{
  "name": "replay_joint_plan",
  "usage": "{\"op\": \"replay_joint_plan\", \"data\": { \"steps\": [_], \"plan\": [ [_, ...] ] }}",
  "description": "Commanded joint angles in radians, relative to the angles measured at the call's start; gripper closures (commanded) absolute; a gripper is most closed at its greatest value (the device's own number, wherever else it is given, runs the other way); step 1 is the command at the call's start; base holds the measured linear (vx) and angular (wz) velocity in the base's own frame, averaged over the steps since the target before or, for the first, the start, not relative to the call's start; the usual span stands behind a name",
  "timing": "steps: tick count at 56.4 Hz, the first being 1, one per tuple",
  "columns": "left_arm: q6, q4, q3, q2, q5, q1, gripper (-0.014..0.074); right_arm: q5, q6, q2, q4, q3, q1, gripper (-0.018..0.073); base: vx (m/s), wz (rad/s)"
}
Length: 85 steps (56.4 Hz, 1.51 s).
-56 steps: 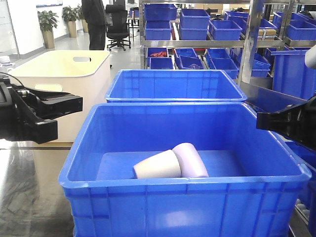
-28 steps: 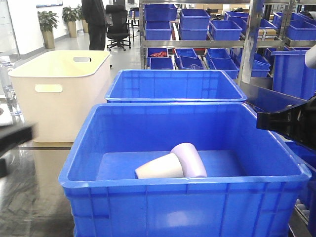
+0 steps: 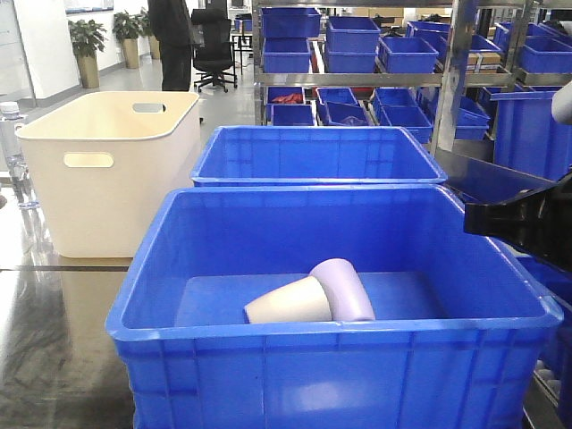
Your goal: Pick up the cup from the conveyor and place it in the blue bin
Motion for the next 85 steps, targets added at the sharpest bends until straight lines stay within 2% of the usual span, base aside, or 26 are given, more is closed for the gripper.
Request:
{"op": "replay_joint_plan", "data": {
  "steps": [1, 3, 7, 17, 55, 63, 70, 78, 85],
  "plan": [
    [-0.058, 0.004, 0.059, -0.083, -0.097, 0.058, 0.0559, -0.082, -0.001, -0.017, 0.0, -0.037, -0.002, 0.0571, 0.0, 0.0],
    [-0.063, 0.004, 0.075, -0.073, -0.109, 0.079, 0.0559, -0.084, -0.001, -0.017, 0.0, -0.037, -0.002, 0.0571, 0.0, 0.0],
    [-0.062, 0.003, 0.063, -0.054, -0.037, 0.105, 0.0559, -0.078, -0.001, -0.017, 0.0, -0.037, -0.002, 0.0571, 0.0, 0.0],
    [-0.062, 0.0, 0.064, -0.048, 0.016, 0.107, 0.0559, -0.068, -0.001, -0.017, 0.0, -0.037, -0.002, 0.0571, 0.0, 0.0],
    [-0.062, 0.0, 0.062, -0.048, 0.015, 0.107, 0.0559, -0.065, -0.001, -0.02, 0.0, -0.037, -0.002, 0.0571, 0.0, 0.0],
    [-0.062, 0.0, 0.062, -0.048, 0.015, 0.107, 0.0559, -0.055, -0.005, -0.101, -0.007, -0.037, -0.002, 0.0571, 0.0, 0.0],
    [-0.062, 0.0, 0.062, -0.048, 0.015, 0.107, 0.0559, 0.016, -0.005, -0.222, 0.002, -0.033, -0.002, 0.0571, 0.0, 0.0],
    [-0.062, 0.0, 0.062, -0.048, 0.015, 0.107, 0.0559, 0.04, -0.024, -0.383, 0.03, 0.107, -0.002, 0.0571, 0.0, 0.0],
    [-0.062, 0.0, 0.062, -0.048, 0.015, 0.107, 0.0559, -0.055, -0.104, -0.567, -0.03, 0.337, -0.003, 0.0571, 0.0, 0.0]
  ]
}}
